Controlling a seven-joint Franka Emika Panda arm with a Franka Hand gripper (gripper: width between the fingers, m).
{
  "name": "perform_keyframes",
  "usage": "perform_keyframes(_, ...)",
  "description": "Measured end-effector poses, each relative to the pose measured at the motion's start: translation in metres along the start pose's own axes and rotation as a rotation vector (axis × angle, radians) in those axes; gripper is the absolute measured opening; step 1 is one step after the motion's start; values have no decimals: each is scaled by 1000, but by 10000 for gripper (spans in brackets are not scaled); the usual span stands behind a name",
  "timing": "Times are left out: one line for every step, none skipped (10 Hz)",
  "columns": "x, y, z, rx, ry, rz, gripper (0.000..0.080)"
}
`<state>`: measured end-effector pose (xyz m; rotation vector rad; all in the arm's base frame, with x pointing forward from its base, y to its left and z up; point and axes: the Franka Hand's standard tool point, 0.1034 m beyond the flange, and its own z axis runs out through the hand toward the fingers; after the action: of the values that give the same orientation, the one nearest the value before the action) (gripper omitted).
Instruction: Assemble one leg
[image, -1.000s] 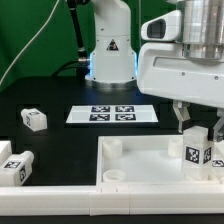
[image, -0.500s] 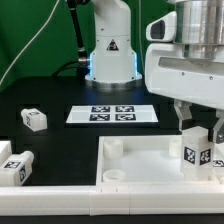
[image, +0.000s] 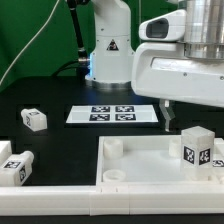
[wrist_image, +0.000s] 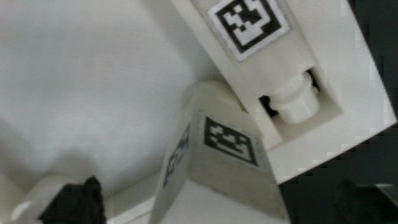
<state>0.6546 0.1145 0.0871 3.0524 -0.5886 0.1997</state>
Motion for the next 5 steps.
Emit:
perform_keyframes(2, -1, -1, 6, 14, -131, 647)
perform_keyframes(3, 0, 0, 6, 15, -206, 649)
perform_keyframes(3, 1, 0, 5, 16, -281, 649)
perform_keyframes(4, 1, 0, 4, 16, -344, 649)
perform_keyframes(4, 1, 0, 4, 16, -381, 649)
